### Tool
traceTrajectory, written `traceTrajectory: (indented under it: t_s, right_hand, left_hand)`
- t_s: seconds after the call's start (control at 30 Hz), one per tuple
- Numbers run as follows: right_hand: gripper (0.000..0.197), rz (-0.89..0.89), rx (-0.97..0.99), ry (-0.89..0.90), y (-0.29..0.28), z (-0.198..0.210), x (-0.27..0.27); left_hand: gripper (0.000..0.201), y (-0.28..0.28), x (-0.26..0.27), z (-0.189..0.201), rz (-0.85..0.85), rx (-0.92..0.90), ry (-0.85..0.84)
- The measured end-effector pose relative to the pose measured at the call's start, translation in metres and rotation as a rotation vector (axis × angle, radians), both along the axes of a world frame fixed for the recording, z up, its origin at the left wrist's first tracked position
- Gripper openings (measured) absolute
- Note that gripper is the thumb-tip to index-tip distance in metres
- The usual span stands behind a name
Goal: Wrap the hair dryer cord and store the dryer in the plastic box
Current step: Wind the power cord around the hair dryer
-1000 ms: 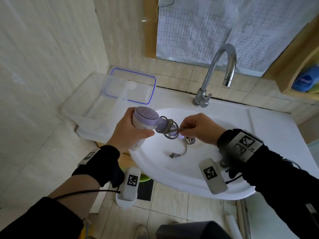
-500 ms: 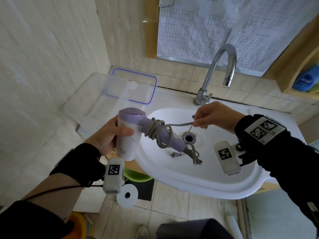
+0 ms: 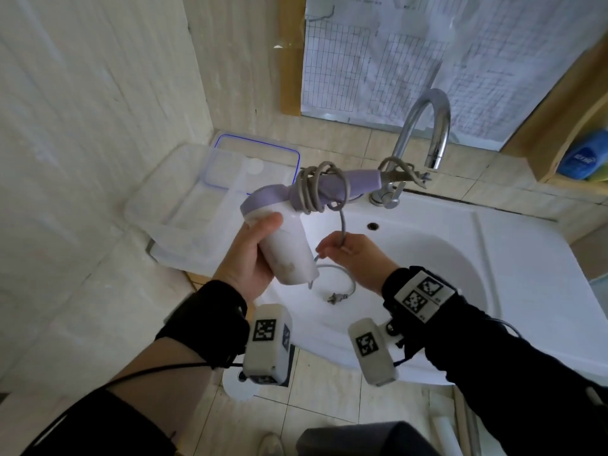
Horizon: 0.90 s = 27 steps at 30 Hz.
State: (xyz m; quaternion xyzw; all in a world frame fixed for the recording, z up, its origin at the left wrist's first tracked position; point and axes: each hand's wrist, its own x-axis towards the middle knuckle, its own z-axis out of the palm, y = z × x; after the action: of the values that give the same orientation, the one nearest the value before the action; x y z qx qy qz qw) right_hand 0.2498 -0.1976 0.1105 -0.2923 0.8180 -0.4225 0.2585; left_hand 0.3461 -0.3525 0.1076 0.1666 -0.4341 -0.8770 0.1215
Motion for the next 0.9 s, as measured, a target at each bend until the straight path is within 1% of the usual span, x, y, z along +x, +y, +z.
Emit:
traceTrajectory:
  t_s: [0.07,0.1,0.13,0.2,0.23,0.3,0.33,0.43,0.57,0.67,0.7,0.8,0.9]
  right_hand:
    - [0.015,0.057,0.13,0.106,-0.003,0.002,0.006]
    - [0.013,0.096,0.197,0.148,-0.003,0.005,0.008]
    - [0.011,0.133,0.251,0.175,-0.001,0.008,0.009]
    - [0.01,0.188,0.328,0.194,0.002,0.013,0.009]
    - [0.012,0.208,0.357,0.206,0.005,0.016,0.009]
    - [0.017,0.245,0.397,0.235,0.01,0.021,0.006]
    - [0.018,0.262,0.407,0.255,0.013,0.024,0.004]
    - [0.017,0.296,0.411,0.305,0.019,0.031,-0.002]
    - [0.008,0.272,0.375,0.312,0.021,0.037,-0.006]
    - [0.007,0.288,0.399,0.332,0.021,0.043,-0.008]
    - [0.002,0.303,0.406,0.331,0.02,0.045,-0.009]
    - [0.024,0.353,0.454,0.339,0.02,0.054,-0.01]
    - [0.02,0.35,0.45,0.299,0.024,0.067,-0.019]
  left_hand:
    - [0.063,-0.001,-0.006,0.006,0.083,-0.128,0.01]
    - [0.062,-0.003,-0.008,0.009,0.121,-0.183,-0.006]
    - [0.064,-0.006,-0.009,0.01,0.154,-0.246,-0.031]
    - [0.079,-0.013,-0.009,0.008,0.179,-0.392,-0.091]
    - [0.082,-0.016,-0.008,0.005,0.186,-0.465,-0.123]
    - [0.077,-0.02,-0.006,0.002,0.216,-0.579,-0.171]
    - [0.074,-0.022,-0.005,0.002,0.22,-0.622,-0.178]
    - [0.073,-0.025,0.0,0.003,0.181,-0.742,-0.171]
    - [0.07,-0.027,0.003,0.002,0.129,-0.823,-0.187]
    - [0.063,-0.028,0.007,0.003,0.044,-0.896,-0.194]
    - [0.062,-0.028,0.008,0.004,0.005,-0.916,-0.201]
    - [0.063,-0.029,0.012,0.006,-0.102,-0.926,-0.206]
    - [0.065,-0.036,0.016,0.008,-0.192,-0.832,-0.202]
